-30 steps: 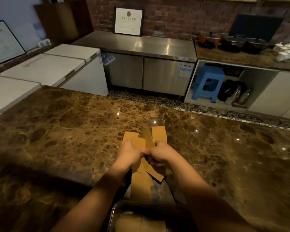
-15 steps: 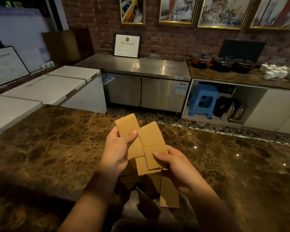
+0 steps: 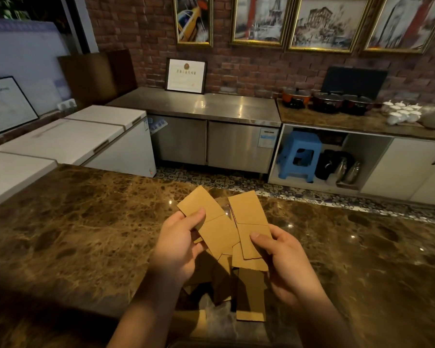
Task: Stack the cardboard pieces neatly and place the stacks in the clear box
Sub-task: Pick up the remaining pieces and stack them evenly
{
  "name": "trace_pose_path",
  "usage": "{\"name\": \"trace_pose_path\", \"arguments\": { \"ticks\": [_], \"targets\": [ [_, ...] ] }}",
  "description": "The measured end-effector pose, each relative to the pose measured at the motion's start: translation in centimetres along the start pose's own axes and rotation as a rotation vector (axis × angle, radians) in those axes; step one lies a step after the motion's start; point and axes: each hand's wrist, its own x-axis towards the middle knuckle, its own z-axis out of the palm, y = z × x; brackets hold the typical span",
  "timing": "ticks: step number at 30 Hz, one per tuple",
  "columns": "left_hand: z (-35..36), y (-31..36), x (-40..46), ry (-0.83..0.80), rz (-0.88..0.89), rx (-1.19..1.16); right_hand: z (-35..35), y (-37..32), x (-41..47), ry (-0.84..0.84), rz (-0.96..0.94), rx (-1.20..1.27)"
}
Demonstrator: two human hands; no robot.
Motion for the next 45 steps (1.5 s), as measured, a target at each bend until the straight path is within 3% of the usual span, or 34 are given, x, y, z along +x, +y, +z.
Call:
{"name": "trace_pose_path", "arguments": {
  "ticks": [8, 21, 25, 28, 30, 36, 38, 42, 45],
  "targets": [
    [0.0, 0.2, -0.2, 0.060, -0.018, -0.150, -0.1, -0.6, -0.3, -0.013, 0.001, 0.103],
    [1.1, -1.3, -1.0, -0.219, -0.077, -0.167, 2.2, -0.1, -0.7, 0.012, -0.063, -0.034],
    [0.8, -2.1, -0.9, -0.195, -0.134, -0.069, 2.7, -0.2, -0.9, 0.035, -0.081, -0.133],
    [0.7, -2.2, -0.6, -0.158, -0.143, -0.151, 2.6, -0.5, -0.9, 0.076, -0.099, -0.153],
    [0.7, -2.1, -0.3, -0.181, -0.130, -0.191, 2.7, -0.4, -0.9, 0.094, -0.116, -0.267],
    [1.0, -2.6, 0.3, -0.250, -0.035, -0.244, 3.4, 1.9, -0.7, 0.002, -0.322, -1.134],
    [0.7, -3.2, 0.7, -0.225, -0.076, -0.283, 3.5, 2.4, -0.3, 0.010, -0.373, -1.267],
    [-1.1, -2.9, 1.3, -0.108, -0.100, -0.334, 1.7, 1.1, 1.3, 0.165, -0.197, -1.073],
    [-3.3, -1.9, 1.9, -0.066, -0.093, -0.346, -1.6, 0.6, 3.2, 0.208, 0.033, -1.389]
  ]
}}
